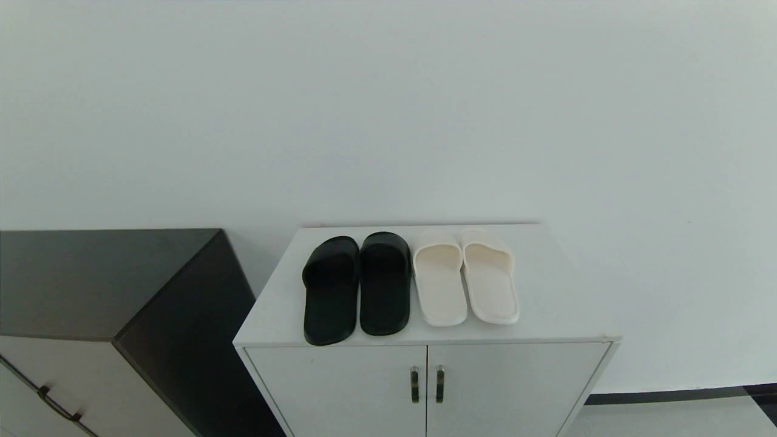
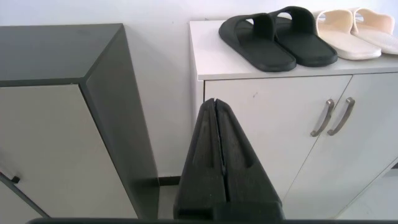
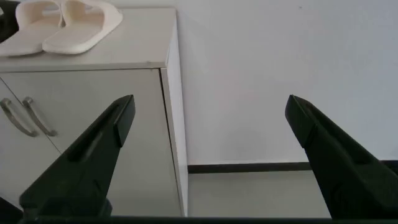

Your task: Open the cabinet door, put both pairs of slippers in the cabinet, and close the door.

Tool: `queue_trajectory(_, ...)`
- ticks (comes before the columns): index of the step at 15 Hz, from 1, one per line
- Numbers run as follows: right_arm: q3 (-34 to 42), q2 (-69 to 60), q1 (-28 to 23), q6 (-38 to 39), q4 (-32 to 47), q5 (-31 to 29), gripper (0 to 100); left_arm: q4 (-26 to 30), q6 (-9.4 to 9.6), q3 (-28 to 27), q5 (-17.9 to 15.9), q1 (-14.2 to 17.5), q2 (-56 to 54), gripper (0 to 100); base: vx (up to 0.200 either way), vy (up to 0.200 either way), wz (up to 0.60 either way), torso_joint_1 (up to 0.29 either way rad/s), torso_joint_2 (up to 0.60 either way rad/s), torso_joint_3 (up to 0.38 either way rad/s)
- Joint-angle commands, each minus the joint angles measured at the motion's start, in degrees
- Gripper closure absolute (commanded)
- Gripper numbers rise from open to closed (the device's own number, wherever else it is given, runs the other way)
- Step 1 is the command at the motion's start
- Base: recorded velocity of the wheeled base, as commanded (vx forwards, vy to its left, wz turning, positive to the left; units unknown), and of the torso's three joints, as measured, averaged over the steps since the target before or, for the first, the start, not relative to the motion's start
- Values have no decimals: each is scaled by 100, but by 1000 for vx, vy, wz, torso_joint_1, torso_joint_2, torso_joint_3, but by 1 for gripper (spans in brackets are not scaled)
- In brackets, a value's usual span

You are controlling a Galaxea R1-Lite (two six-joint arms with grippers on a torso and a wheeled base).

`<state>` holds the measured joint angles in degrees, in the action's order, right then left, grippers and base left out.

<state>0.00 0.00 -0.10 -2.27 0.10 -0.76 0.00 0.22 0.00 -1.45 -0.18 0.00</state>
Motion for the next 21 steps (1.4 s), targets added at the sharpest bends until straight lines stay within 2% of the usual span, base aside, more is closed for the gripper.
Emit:
queue_trajectory(1, -176, 18, 1, -134, -98, -4, 0, 0, 13, 0, -4, 1, 9, 100, 0, 0, 0, 0, 0, 0)
queue_trajectory(3, -1775, 615, 1, 394, 333, 216, 0, 0, 22, 0, -4, 1, 9, 100, 0, 0, 0, 0, 0, 0)
queue_trajectory(4, -1986, 905, -34, 236, 623, 594, 0, 0, 31, 0, -4, 1, 9, 100, 0, 0, 0, 0, 0, 0)
queue_trajectory(5, -1942, 1134, -52, 130, 685, 831, 0, 0, 40, 0, -4, 1, 9, 100, 0, 0, 0, 0, 0, 0)
queue_trajectory(8, -1723, 2479, -8, -90, 676, 2167, 0, 0, 75, 0, -4, 1, 9, 100, 0, 0, 0, 0, 0, 0)
queue_trajectory(10, -2092, 3428, 194, -186, 518, 2290, 0, 0, 75, 0, -4, 1, 9, 100, 0, 0, 0, 0, 0, 0)
queue_trajectory(12, -2373, 3929, 590, -134, 403, 2255, 0, 0, 75, 0, -4, 1, 9, 100, 0, 0, 0, 0, 0, 0)
queue_trajectory(13, -2637, 4342, 977, -19, 351, 2167, 0, 0, 75, 0, -4, 1, 9, 100, 0, 0, 0, 0, 0, 0)
queue_trajectory(15, -2909, 4939, 1750, 394, -54, 1702, 0, 0, 75, 0, -4, 1, 9, 100, 0, 0, 0, 0, 0, 0)
queue_trajectory(17, -2927, 5625, 3104, 737, -950, 313, 0, 0, 75, 0, -4, 1, 9, 100, 0, 0, 0, 0, 0, 0)
queue_trajectory(18, -2936, 5854, 3508, 868, -1187, -100, 0, 0, 75, 0, -4, 1, 9, 100, 0, 0, 0, 0, 0, 0)
queue_trajectory(19, -3208, 6671, 4448, 1281, -1741, -1208, 0, 0, 75, 0, -4, 1, 9, 100, 0, 0, 0, 0, 0, 0)
queue_trajectory(21, -3806, 7778, 4914, 1440, -2163, -2104, 0, 0, 75, 0, -4, 1, 9, 100, 0, 0, 0, 0, 0, 0)
